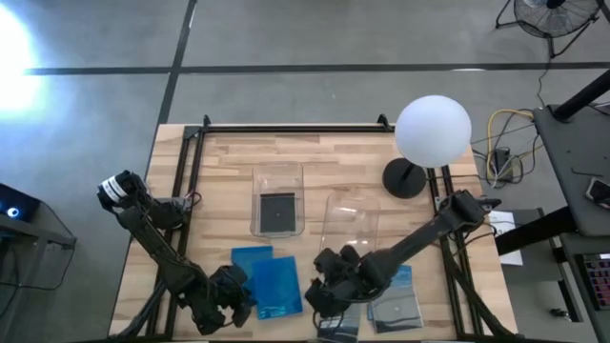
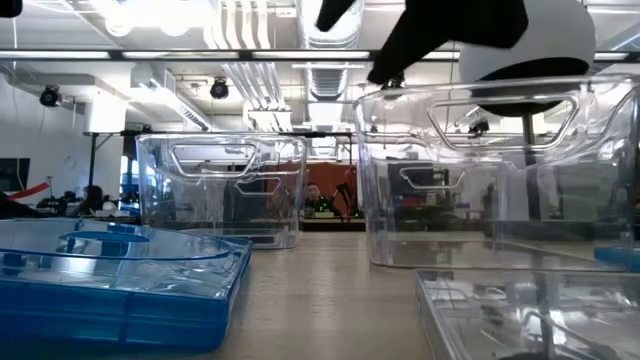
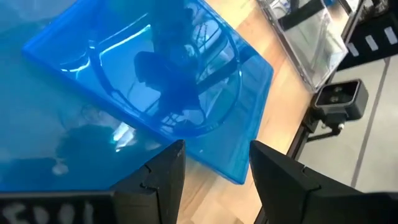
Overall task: Pick & place jewel cases by type
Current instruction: Put the middle blue cd case into the right transparent bin
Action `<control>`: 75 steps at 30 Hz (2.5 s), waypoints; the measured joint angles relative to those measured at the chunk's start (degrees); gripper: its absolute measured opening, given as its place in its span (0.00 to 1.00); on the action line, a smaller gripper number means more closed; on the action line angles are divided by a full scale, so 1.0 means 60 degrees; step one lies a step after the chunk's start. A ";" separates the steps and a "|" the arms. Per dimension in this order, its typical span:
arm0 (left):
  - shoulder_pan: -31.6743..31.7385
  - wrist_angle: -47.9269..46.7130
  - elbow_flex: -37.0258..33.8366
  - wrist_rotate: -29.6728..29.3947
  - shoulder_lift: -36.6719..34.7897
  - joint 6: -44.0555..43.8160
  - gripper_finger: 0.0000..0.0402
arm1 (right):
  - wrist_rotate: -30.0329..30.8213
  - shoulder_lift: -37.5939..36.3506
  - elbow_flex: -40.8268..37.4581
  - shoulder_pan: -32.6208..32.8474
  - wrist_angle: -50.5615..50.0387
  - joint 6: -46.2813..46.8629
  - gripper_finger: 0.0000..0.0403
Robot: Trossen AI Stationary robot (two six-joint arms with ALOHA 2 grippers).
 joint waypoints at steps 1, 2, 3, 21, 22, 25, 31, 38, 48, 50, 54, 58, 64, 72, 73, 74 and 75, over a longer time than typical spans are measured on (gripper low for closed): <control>0.0000 0.0008 0.0000 0.0056 0.0000 0.0104 0.40 | 0.0067 -0.0020 0.0208 0.0028 -0.0419 0.0000 0.57; 0.0000 -0.0005 0.0000 0.0132 0.0000 0.0172 0.40 | 0.0093 -0.0038 0.0434 0.0054 -0.0845 0.0052 0.57; 0.0000 -0.0005 -0.0003 0.0162 0.0000 0.0225 0.40 | 0.0092 -0.0058 0.0655 0.0099 -0.1300 0.0179 0.56; 0.0125 -0.0012 -0.0011 0.0157 0.0000 0.1022 0.40 | -0.2908 0.0023 0.0302 0.1863 -0.4044 0.9361 0.52; 0.0150 -0.0010 -0.0011 0.0153 0.0000 0.1090 0.40 | -0.2851 0.0023 0.0107 0.1839 -0.4040 0.9590 0.52; 0.0234 -0.0017 -0.0011 0.0158 0.0000 0.1249 0.40 | -0.2690 0.0023 -0.0331 0.1532 -0.4038 0.9596 0.52; 0.0284 -0.0041 -0.0011 0.0204 0.0000 0.1259 0.40 | -0.1741 0.0003 -0.0760 0.0516 -0.4508 0.8906 0.52; 0.0284 -0.0074 -0.0015 0.0396 0.0000 0.1188 0.40 | -0.1017 -0.0468 -0.0862 -0.0137 -0.5533 0.8852 0.52; 0.0164 -0.0714 -0.0103 0.0343 0.0000 -0.0101 0.40 | -0.0569 -0.0344 -0.0509 0.0405 0.0173 0.6789 0.52; 0.0101 -0.0454 -0.0322 0.0377 -0.0007 -0.0254 0.40 | -0.0534 0.0030 -0.0513 0.0407 0.1309 0.6523 0.52; -0.0018 0.0540 -0.0846 0.0406 -0.0015 -0.0585 0.40 | -0.0534 0.0889 -0.0516 0.0388 0.2995 0.6384 0.52; -0.0161 0.0534 -0.1081 0.0283 -0.0015 -0.0721 0.40 | -0.0311 0.1441 -0.0449 0.0392 0.3101 0.6731 0.52; -0.0208 0.0581 -0.1278 -0.0099 -0.0011 -0.1055 0.40 | -0.0118 0.1608 -0.0399 0.0162 0.3186 0.6595 0.52; -0.0182 0.0803 -0.1450 -0.0743 -0.0004 -0.1284 0.40 | -0.0299 0.1781 -0.0399 -0.0202 0.3466 0.5959 0.52; -0.0173 0.0875 -0.1450 -0.0779 -0.0004 -0.1284 0.40 | -0.0359 0.1863 -0.0399 -0.0239 0.3493 0.5866 0.52; -0.0157 0.0929 -0.1450 -0.0808 -0.0004 -0.1291 0.40 | -0.0413 0.1904 -0.0399 -0.0264 0.3529 0.5811 0.52; -0.0149 0.0991 -0.1450 -0.0876 -0.0004 -0.1289 0.40 | -0.0449 0.1921 -0.0405 -0.0272 0.3512 0.5747 0.52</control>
